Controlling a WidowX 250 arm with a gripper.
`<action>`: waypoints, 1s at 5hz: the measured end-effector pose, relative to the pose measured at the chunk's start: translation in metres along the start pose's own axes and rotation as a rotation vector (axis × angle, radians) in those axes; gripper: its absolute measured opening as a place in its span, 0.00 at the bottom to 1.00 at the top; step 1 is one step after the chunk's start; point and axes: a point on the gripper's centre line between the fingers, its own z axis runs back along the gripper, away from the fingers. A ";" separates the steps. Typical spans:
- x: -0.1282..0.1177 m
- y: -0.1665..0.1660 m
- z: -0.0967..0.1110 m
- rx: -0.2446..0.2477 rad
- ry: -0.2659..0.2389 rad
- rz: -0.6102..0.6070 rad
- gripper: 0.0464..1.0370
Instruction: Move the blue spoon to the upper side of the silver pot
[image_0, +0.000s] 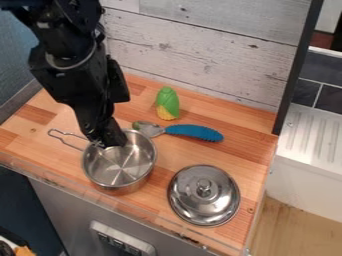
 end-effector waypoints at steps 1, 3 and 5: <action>0.001 0.002 -0.003 0.015 -0.008 0.001 0.96; -0.018 -0.020 -0.040 0.116 -0.085 -0.109 0.96; -0.048 -0.043 -0.077 0.150 -0.077 -0.109 0.96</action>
